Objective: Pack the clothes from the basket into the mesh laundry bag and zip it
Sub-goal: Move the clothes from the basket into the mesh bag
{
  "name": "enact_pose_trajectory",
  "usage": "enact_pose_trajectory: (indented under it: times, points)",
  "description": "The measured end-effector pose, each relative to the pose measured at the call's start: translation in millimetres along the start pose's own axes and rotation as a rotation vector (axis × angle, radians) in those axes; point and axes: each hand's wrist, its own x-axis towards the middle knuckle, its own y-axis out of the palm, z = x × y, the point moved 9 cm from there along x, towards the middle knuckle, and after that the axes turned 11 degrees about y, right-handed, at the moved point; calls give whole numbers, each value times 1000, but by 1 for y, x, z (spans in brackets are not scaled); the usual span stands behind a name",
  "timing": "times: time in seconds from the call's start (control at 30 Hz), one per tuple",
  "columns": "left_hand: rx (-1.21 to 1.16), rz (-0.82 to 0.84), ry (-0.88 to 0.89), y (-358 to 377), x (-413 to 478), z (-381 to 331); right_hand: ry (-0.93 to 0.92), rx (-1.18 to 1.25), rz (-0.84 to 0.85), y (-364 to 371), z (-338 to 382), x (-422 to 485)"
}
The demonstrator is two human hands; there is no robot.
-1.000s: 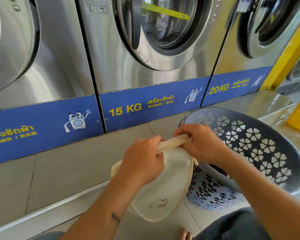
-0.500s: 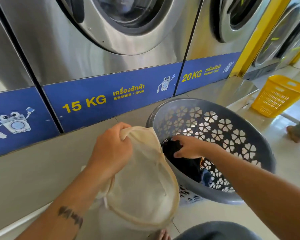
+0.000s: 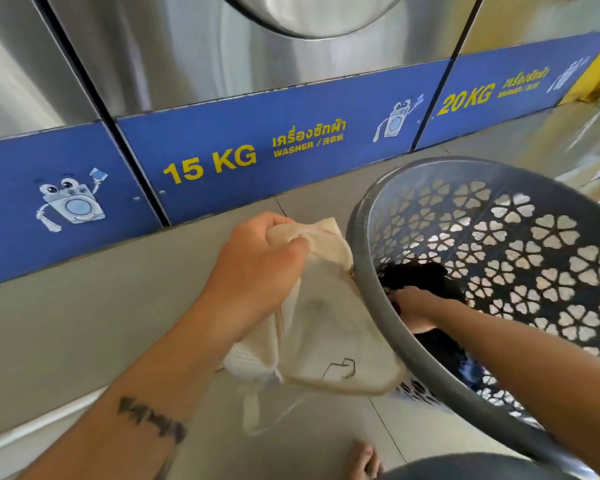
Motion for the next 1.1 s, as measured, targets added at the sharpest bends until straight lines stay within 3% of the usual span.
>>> enact_pose_trajectory:
  times: [0.13,0.23,0.33,0.5,0.6,0.7,0.83,0.97,1.1]
  points:
    - [13,-27,22,-18,1,-1,64,301,-84,-76,9,-80]
    - [-13,-60,29,-30,-6,-6,8,400,-194,-119,4,-127]
    - [-48,-70,54,-36,-20,-13,-78,593,-393,-160,-3,-188]
    - [-130,-67,60,-36,-50,-18,-72,1090,-719,-189,-24,-286]
    - [-97,-127,42,-41,-65,-20,-152,1419,-730,-186,-14,-335]
    - [-114,-168,44,-42,-77,-28,-264,1583,-711,-174,12,-371]
    - [-306,-197,-3,-45,-77,-35,-375,1496,-630,-152,51,-384]
    - [-511,-172,-108,-38,-77,-37,-400,1009,-622,-136,81,-380]
    - [-493,-22,-46,-29,-75,-42,-558,648,-616,-133,107,-380]
